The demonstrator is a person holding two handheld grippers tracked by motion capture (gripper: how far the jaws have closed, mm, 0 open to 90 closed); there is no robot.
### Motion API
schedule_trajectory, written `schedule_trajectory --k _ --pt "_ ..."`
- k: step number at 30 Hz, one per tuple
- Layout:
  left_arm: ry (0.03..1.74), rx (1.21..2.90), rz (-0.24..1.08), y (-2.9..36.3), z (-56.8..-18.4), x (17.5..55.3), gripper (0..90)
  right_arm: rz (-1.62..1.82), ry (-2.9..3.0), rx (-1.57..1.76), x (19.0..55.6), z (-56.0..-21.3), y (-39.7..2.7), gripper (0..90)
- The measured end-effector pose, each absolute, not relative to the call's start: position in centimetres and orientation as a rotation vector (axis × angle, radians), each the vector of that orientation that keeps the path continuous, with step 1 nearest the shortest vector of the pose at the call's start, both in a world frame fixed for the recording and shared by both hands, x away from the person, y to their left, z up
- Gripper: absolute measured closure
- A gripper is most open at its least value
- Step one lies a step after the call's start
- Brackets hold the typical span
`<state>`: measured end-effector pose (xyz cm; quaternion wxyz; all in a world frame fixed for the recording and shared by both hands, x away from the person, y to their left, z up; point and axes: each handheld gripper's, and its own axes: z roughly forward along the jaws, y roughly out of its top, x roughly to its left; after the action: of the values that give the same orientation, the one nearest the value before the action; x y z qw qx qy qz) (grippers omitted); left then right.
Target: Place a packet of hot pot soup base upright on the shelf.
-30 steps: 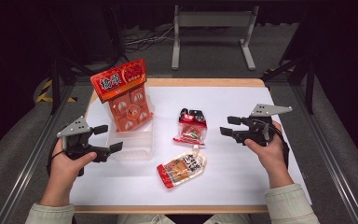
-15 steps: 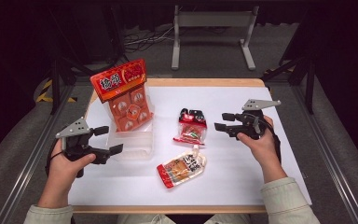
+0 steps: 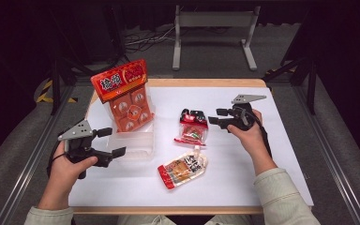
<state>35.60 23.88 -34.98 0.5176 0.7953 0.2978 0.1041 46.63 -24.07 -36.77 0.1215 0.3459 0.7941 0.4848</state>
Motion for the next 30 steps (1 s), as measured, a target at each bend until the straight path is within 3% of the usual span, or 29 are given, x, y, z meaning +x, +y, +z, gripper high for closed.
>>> schedule_trajectory --k 30 --pt "0.699 1.937 0.226 23.0 -35.6 35.8 7.8 1.264 2.321 1.208 51.5 -42.6 -21.9 42.1"
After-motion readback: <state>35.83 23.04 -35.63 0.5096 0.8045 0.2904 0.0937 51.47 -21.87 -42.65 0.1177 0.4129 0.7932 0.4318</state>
